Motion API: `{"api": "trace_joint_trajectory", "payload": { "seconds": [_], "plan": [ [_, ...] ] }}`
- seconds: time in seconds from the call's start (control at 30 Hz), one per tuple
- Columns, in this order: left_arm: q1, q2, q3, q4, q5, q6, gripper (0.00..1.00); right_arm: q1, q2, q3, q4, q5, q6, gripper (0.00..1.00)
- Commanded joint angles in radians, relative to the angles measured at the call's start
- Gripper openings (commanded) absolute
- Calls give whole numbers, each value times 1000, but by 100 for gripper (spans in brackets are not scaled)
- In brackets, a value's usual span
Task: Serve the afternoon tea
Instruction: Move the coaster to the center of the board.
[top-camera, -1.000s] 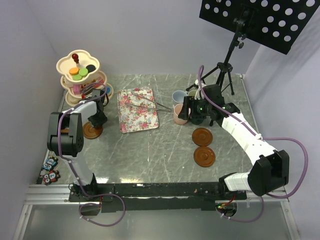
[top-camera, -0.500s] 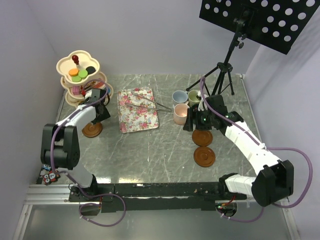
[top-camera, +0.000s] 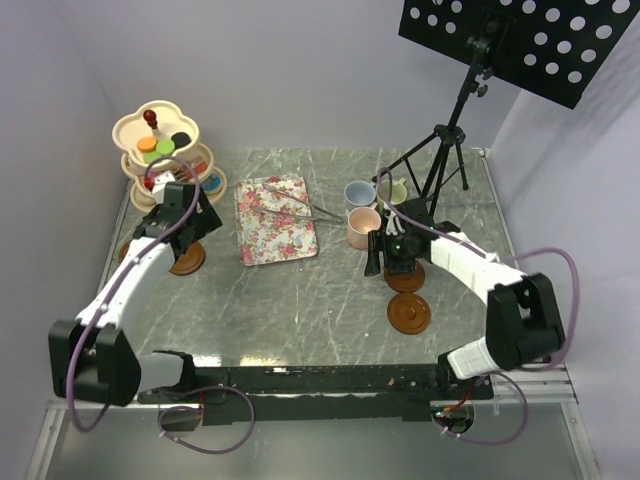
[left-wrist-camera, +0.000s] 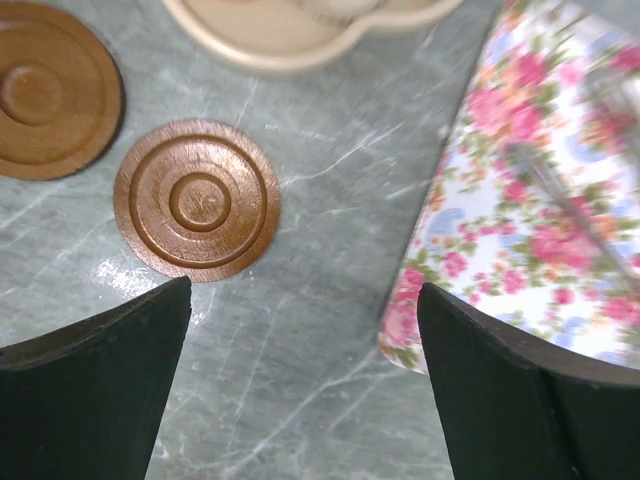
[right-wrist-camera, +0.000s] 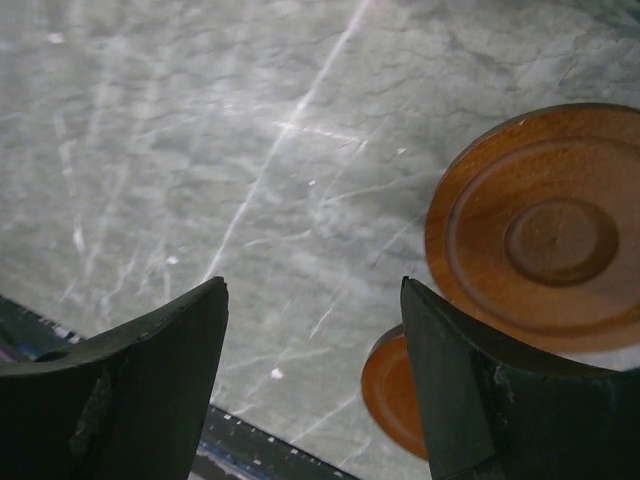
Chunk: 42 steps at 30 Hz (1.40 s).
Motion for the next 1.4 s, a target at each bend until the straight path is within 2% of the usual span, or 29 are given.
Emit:
{"api": "trace_joint_trajectory", "payload": {
  "seconds": [0.0,0.17,0.33,0.5,0.63,0.97,1.07,1.2,1.37],
  "plan": [
    [-4,-123,0,-25,-30,-21,100,-8,84,59,60,54,-12,75],
    [-4,-219,0,-62,-53,-29,100,-8,107,20,89,129,7,73],
    [-4,-266,3,-82,-53,-30,100,-7,98,20,98,212,13,76],
    [-4,-293,20,-82,-62,-37,100,-16,176,43,82,261,13,78],
    [-4,-316,43,-80,-81,-23,100,-16,216,51,85,243,7,77],
    [-4,-329,66,-103,-93,11,100,27,288,103,52,86,-18,73],
    [-4,-326,66,-102,-93,22,100,89,294,108,54,32,-19,72],
    [-4,-322,64,-102,-93,28,100,240,334,164,43,-32,-48,72],
    [-4,-324,56,-89,-72,37,100,376,463,336,66,-147,-42,72]
  ]
}}
